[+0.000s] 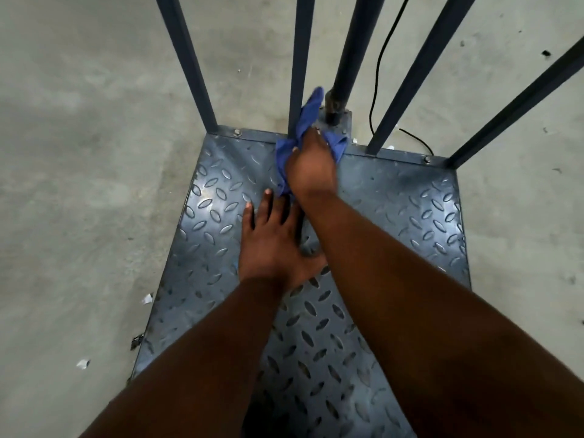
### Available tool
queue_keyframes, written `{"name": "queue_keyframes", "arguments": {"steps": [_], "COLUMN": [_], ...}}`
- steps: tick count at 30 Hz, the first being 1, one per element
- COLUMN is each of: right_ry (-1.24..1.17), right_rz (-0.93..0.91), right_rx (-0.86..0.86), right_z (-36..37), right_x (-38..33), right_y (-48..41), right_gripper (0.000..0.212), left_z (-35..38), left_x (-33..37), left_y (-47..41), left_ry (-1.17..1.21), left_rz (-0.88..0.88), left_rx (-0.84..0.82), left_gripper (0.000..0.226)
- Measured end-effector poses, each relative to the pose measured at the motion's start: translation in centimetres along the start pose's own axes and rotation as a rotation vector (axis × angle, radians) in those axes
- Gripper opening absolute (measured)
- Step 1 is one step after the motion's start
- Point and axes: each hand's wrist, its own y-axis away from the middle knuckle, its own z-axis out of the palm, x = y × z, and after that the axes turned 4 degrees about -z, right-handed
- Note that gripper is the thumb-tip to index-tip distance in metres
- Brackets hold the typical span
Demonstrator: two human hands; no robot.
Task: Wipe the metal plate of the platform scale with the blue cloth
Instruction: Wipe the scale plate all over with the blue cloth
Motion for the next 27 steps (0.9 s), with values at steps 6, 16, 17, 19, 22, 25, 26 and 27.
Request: {"name": "queue_keyframes", "arguments": {"steps": [6,16,17,19,22,25,26,27], "right_ry": [0.340,0.426,0.364,0.233,0.229,0.396,0.461,0.504], "right_rz": [-0.209,-0.472,-0.451,-0.443,-0.407,-0.283,-0.237,-0.206], "right_rx": [-0.375,-0.490,-0.500,-0.472,-0.334,-0.294,-0.304,-0.315], "right_z": [-3.2,0.5,0.1,-1.7,-5.9,-10.9,-12.2,-13.2], "right_x": [1.5,-1.7,-1.0,0.3,5.1,10.8,12.3,13.5], "right_y": [1.5,-0.6,-0.1,1.3,4.2,6.9,7.7,8.7], "right_gripper": [0.028,0.059,0.062,0.058,0.048,0.051,0.053,0.054], "left_z": [0.8,-0.2,-0.1,0.0,0.5,0.6,0.6,0.5], "left_x": [0.0,-0.1,-0.1,0.0,0.0,-0.1,-0.2,-0.2], "left_y": [0.1,0.1,0.1,0.1,0.0,-0.1,-0.1,-0.1], "left_ry": [0.091,0.020,0.030,0.043,0.050,0.043,0.042,0.042], "left_rz": [-0.007,0.008,0.005,0.006,-0.005,-0.001,-0.004,-0.007], "left_rx": [0.123,0.015,0.033,0.064,0.103,0.112,0.104,0.088], "left_gripper": [0.108,0.111,0.109,0.106,0.104,0.109,0.110,0.112]}}
